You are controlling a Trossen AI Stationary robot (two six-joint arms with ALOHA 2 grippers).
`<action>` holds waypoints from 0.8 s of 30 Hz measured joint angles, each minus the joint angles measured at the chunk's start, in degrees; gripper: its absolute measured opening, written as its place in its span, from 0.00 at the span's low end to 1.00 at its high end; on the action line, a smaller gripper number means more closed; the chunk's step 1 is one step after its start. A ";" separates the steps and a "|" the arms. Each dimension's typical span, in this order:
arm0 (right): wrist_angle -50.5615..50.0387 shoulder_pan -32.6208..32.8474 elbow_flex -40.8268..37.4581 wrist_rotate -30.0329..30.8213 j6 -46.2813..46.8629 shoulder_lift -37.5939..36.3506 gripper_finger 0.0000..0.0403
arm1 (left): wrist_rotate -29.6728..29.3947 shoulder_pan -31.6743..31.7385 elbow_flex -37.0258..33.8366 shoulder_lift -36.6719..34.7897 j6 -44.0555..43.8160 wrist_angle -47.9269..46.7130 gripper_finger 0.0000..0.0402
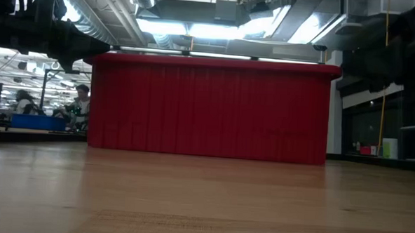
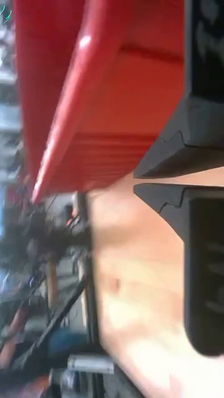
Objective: Pick and place slides into bin
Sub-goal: Return to Home Position
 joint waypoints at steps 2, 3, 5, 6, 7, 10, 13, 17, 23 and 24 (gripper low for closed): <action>-0.01 -1.05 0.00 -4.20 -2.71 -2.87 0.07 | 0.01 0.00 0.00 0.01 0.00 0.00 0.00; -0.64 -2.41 0.00 -7.83 -4.05 -4.75 0.07 | 0.00 0.00 0.00 0.01 0.00 0.00 0.00; -1.81 -5.58 0.00 -16.38 -6.42 -8.76 0.07 | 0.01 0.00 0.00 0.01 0.00 0.00 0.00; -3.15 -7.32 0.00 -20.39 -7.08 -10.42 0.07 | 0.01 0.00 0.00 0.01 0.00 0.01 0.00; -5.04 -9.21 0.00 -23.32 -7.77 -11.83 0.07 | 0.02 0.00 0.00 0.01 0.00 0.00 0.00; -6.18 -13.96 0.00 -27.18 -6.84 -11.82 0.07 | 0.00 0.00 0.00 0.01 0.00 0.05 0.00; -6.51 -17.45 0.00 -31.00 -5.02 -11.88 0.07 | 0.00 -0.02 0.00 0.01 0.00 0.10 0.00; -6.85 -20.69 0.00 -38.51 -6.80 -11.93 0.07 | 0.00 -0.02 0.00 0.01 0.00 0.24 0.00; -6.88 -20.89 0.00 -40.42 -5.36 -11.93 0.07 | 0.01 -0.01 0.00 0.01 0.00 0.24 0.00; -6.65 -20.89 0.00 -40.42 -5.35 -11.90 0.07 | 0.02 0.00 0.00 0.01 0.00 0.24 0.00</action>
